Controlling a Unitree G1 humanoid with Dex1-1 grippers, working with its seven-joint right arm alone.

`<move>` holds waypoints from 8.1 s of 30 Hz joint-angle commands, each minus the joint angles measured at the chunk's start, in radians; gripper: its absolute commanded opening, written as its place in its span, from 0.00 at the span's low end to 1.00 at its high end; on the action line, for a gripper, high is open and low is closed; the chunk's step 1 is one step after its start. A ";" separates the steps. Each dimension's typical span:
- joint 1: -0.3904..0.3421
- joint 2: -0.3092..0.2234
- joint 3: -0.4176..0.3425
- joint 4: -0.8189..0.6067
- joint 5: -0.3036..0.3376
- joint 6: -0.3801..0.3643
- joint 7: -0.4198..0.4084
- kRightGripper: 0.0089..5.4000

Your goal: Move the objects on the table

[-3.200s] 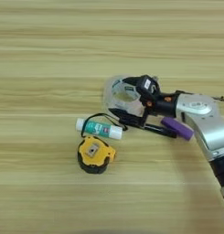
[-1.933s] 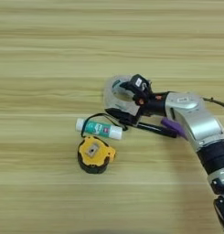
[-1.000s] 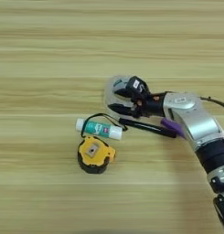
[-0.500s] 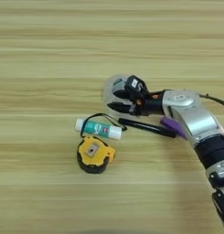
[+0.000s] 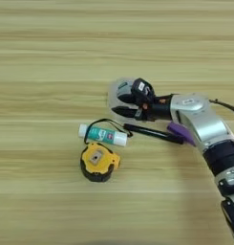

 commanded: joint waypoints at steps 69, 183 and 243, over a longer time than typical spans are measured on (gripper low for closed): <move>0.366 -0.518 0.022 -0.827 0.166 0.125 0.429 0.28; 0.304 -0.423 -0.111 -0.808 0.248 0.135 0.291 0.88; 0.152 -0.317 -0.368 -0.129 0.279 -0.198 0.129 0.99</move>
